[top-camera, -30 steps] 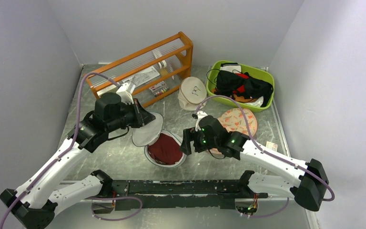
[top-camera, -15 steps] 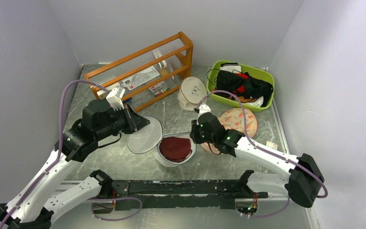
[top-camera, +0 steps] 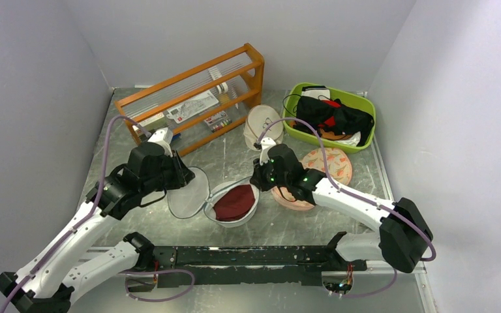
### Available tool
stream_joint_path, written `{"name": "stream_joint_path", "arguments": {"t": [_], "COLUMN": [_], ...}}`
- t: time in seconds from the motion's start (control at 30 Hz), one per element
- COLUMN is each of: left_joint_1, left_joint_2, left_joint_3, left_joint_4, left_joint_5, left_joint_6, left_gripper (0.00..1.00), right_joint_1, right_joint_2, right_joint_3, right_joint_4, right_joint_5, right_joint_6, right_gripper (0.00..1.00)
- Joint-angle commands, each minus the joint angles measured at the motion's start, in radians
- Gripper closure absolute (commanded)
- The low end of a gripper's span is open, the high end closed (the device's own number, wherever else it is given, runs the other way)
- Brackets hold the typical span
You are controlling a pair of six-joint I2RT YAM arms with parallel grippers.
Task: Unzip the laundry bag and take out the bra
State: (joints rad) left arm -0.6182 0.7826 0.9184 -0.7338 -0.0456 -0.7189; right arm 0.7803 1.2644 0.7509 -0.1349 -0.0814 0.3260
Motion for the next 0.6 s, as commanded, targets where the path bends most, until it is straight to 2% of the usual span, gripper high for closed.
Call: {"name": "stream_joint_path", "arguments": {"t": [0.0, 0.07, 0.13, 0.2, 0.27, 0.4, 0.57], "left_joint_1": [0.006, 0.006, 0.006, 0.006, 0.006, 0.006, 0.006], "left_joint_2": [0.036, 0.055, 0.069, 0.071, 0.061, 0.026, -0.02], "left_joint_3": [0.028, 0.047, 0.065, 0.074, 0.071, 0.055, 0.057], "left_joint_4": [-0.063, -0.083, -0.1, -0.108, -0.112, -0.128, -0.179], "left_joint_5": [-0.183, -0.238, -0.265, -0.253, -0.234, -0.19, -0.172], "left_joint_6": [0.086, 0.1, 0.102, 0.101, 0.098, 0.086, 0.066], "left_gripper": [0.69, 0.6, 0.43, 0.29, 0.2, 0.09, 0.04], "right_joint_1": [-0.005, -0.006, -0.005, -0.006, -0.006, -0.006, -0.006], "right_joint_2": [-0.006, 0.0, -0.005, -0.015, -0.029, -0.054, -0.047], "right_joint_3": [0.007, 0.016, 0.018, 0.016, 0.012, -0.001, 0.014], "right_joint_4": [0.022, 0.013, 0.009, 0.003, -0.009, -0.014, -0.029], "right_joint_5": [-0.042, -0.047, -0.042, -0.039, -0.031, -0.014, -0.01], "right_joint_6": [-0.022, -0.024, -0.024, -0.022, -0.022, -0.021, -0.028], "right_gripper": [0.95, 0.95, 0.96, 0.96, 0.96, 0.95, 0.94]}}
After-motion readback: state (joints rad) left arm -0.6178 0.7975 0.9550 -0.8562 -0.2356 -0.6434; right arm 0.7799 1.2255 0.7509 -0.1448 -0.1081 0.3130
